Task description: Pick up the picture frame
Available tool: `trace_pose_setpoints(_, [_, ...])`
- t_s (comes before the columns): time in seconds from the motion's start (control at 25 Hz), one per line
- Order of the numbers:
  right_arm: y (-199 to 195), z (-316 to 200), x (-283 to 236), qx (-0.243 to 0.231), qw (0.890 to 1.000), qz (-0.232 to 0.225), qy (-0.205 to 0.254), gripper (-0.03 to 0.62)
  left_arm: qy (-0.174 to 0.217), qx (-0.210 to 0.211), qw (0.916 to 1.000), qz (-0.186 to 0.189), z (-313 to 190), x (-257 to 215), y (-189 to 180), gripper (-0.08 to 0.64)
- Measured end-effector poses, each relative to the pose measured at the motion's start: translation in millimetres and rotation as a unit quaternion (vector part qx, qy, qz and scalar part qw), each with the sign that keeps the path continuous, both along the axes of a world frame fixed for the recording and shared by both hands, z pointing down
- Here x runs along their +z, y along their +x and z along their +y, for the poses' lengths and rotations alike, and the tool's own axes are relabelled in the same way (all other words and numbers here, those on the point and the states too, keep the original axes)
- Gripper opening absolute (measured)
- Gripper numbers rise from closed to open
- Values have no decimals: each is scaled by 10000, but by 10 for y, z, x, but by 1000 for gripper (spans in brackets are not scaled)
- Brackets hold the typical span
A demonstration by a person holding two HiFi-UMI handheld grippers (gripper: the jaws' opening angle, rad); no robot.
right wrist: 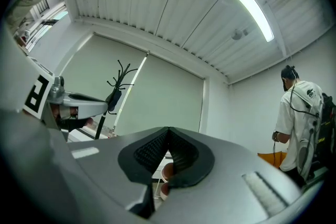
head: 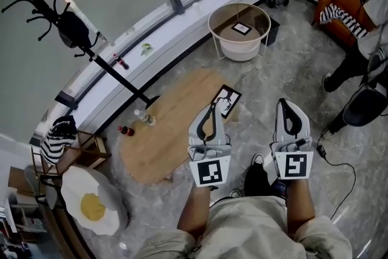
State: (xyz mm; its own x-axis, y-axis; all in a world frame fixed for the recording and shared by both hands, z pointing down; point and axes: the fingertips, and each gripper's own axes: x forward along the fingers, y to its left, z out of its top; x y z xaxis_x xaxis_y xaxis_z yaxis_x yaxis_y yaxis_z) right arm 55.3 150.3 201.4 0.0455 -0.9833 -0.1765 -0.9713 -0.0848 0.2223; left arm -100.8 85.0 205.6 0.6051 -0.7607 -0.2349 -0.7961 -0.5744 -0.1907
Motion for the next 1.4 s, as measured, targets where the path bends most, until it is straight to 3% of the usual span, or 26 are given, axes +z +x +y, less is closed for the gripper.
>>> trace_pose_setpoints(0.48, [1052, -951, -25, -112, 9997, -214, -61, 2, 10, -123, 9996, -266, -882, -76, 1005, 5])
trace_pose_setpoints(0.76, [1522, -1336, 43, -267, 9991, -333, -69, 2, -184, -269, 9993, -170, -1231, -1, 1434, 5])
trace_pose_setpoints(1.04, [1700, -1617, 162, -380, 9975, -539, -239, 2, -203, -418, 9987, -221, -1449, 4, 1557, 5])
trace_pose_setpoints(1.4, [1564, -2032, 291, -512, 9969, -535, -273, 2, -289, -529, 9980, -196, -1817, 159, 1410, 5])
